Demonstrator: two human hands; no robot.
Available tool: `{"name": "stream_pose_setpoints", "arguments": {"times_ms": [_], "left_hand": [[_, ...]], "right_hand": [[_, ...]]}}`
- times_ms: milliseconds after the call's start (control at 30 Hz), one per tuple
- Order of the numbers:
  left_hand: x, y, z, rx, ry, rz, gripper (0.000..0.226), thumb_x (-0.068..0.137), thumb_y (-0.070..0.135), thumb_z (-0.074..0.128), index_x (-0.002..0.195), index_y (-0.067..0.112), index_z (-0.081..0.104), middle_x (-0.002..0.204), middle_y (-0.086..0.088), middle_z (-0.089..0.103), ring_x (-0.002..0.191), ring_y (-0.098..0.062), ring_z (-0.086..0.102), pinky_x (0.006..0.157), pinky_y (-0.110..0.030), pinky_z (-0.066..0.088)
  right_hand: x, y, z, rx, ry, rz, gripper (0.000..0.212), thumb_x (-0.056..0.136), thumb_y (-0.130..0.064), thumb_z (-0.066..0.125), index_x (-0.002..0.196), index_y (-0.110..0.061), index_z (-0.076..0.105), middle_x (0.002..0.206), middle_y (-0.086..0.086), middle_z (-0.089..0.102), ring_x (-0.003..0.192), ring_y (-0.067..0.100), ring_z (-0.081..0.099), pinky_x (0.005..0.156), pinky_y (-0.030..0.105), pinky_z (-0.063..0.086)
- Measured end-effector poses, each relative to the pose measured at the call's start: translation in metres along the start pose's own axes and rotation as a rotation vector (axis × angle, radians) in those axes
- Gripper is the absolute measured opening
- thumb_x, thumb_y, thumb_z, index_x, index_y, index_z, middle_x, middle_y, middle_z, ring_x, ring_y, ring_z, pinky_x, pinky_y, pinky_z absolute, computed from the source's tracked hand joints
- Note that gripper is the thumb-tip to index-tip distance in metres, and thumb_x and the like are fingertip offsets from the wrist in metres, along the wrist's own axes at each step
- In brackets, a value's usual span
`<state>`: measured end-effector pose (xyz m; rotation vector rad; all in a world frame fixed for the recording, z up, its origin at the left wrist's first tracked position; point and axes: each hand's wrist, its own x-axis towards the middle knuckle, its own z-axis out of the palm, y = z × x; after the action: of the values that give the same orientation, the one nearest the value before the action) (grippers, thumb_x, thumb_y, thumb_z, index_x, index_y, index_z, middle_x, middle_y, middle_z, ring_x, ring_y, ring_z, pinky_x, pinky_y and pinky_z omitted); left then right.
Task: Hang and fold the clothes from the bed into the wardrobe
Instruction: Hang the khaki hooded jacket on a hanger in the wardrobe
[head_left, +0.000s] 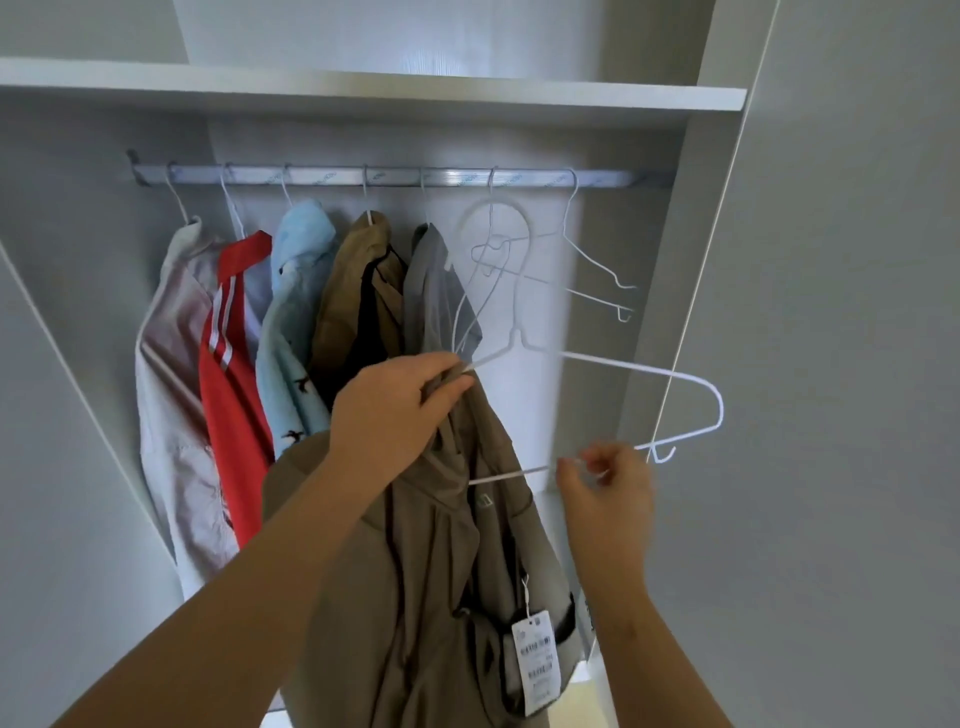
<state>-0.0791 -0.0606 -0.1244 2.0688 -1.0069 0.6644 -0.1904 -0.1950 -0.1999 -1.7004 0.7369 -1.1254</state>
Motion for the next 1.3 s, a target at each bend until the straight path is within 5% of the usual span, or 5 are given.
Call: {"name": "stream_pose_setpoints", "arguments": {"times_ms": [467, 600, 967, 1200, 1300], "left_hand": [[0.031, 0.001, -0.049, -0.112, 0.087, 0.014, 0.020, 0.087, 0.024, 0.062, 0.104, 0.016, 0.070, 0.070, 0.020, 0.058, 0.069, 0.006, 0.058, 0.069, 0.004, 0.037], [0.035, -0.010, -0.065, -0.124, 0.126, 0.036, 0.017, 0.086, 0.024, 0.063, 0.103, 0.024, 0.068, 0.075, 0.031, 0.054, 0.075, 0.025, 0.051, 0.070, 0.006, 0.035], [0.023, -0.068, -0.123, -0.182, 0.028, -0.014, 0.029, 0.077, 0.024, 0.066, 0.077, 0.053, 0.065, 0.076, 0.039, 0.062, 0.076, 0.014, 0.059, 0.070, 0.001, 0.042], [0.018, -0.095, -0.123, 0.145, -0.069, 0.087, 0.007, 0.078, 0.017, 0.074, 0.085, 0.018, 0.073, 0.067, 0.004, 0.066, 0.061, -0.013, 0.058, 0.062, -0.009, 0.040], [0.017, -0.102, -0.125, 0.263, -0.083, 0.219, 0.051, 0.083, 0.056, 0.051, 0.075, 0.011, 0.073, 0.061, -0.007, 0.065, 0.067, -0.015, 0.053, 0.056, -0.023, 0.042]], "right_hand": [[0.013, 0.009, 0.054, -0.504, -0.807, 0.058, 0.035, 0.084, -0.030, 0.056, 0.118, -0.024, 0.061, 0.117, 0.001, 0.062, 0.109, 0.024, 0.056, 0.097, 0.037, 0.044], [0.029, 0.018, 0.056, -0.642, -0.758, 0.069, 0.025, 0.089, -0.020, 0.043, 0.104, -0.018, 0.063, 0.103, 0.002, 0.066, 0.098, 0.023, 0.061, 0.094, 0.036, 0.047], [0.071, 0.032, 0.037, -0.607, -0.424, 0.068, 0.014, 0.088, -0.007, 0.045, 0.090, -0.013, 0.058, 0.093, 0.013, 0.064, 0.087, 0.030, 0.060, 0.069, 0.026, 0.038], [0.086, 0.028, 0.030, -0.569, -0.423, 0.116, 0.019, 0.085, -0.012, 0.049, 0.089, -0.027, 0.061, 0.090, 0.002, 0.065, 0.093, 0.027, 0.059, 0.085, 0.033, 0.045], [0.089, 0.023, 0.030, -0.647, -0.444, 0.112, 0.022, 0.082, -0.013, 0.054, 0.092, -0.032, 0.061, 0.083, -0.004, 0.059, 0.096, 0.022, 0.058, 0.091, 0.031, 0.040]]}}
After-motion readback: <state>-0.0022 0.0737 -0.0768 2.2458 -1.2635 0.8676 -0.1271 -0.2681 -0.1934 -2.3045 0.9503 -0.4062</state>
